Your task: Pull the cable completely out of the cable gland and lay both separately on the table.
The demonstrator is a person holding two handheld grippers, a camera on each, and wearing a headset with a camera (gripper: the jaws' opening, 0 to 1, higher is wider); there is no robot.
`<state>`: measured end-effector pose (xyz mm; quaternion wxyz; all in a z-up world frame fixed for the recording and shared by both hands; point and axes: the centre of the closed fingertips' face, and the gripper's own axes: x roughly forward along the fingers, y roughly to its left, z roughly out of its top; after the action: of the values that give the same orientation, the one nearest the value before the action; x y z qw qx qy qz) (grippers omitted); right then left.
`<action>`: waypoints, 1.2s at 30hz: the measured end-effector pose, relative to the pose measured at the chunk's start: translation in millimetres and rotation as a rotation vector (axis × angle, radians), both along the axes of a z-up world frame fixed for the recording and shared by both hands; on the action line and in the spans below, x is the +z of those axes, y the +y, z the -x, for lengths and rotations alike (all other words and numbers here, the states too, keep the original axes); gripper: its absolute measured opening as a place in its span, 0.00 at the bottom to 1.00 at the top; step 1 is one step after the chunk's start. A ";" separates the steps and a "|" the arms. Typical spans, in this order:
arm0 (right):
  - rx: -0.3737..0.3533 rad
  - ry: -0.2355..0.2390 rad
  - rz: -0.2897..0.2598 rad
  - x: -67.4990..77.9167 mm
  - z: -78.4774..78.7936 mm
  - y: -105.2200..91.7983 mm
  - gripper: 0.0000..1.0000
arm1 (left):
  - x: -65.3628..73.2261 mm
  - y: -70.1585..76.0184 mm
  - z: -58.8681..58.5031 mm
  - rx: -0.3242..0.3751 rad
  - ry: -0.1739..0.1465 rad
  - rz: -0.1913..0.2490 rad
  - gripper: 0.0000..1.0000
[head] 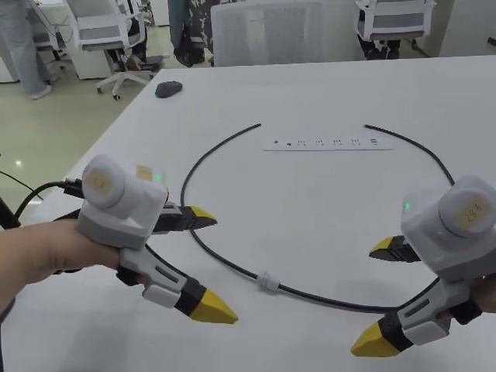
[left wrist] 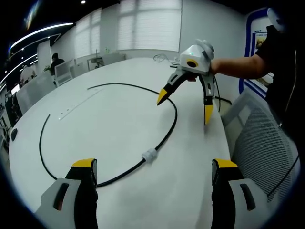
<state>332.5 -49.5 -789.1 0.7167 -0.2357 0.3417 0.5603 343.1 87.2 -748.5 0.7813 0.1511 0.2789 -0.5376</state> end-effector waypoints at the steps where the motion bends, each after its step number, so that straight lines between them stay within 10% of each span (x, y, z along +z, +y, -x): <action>1: -0.002 -0.001 -0.002 0.8 -0.6 0.4 0.90 | 0.5 -0.1 -0.3 0.001 0.001 0.002 1.00; 36: -0.015 -0.024 0.023 1.0 -6.1 -4.7 0.88 | -0.7 -1.1 1.9 -0.009 0.014 0.009 1.00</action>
<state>338.7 -54.1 -788.1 0.7221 -0.2481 0.3413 0.5483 341.3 86.1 -749.3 0.7776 0.1452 0.2814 -0.5432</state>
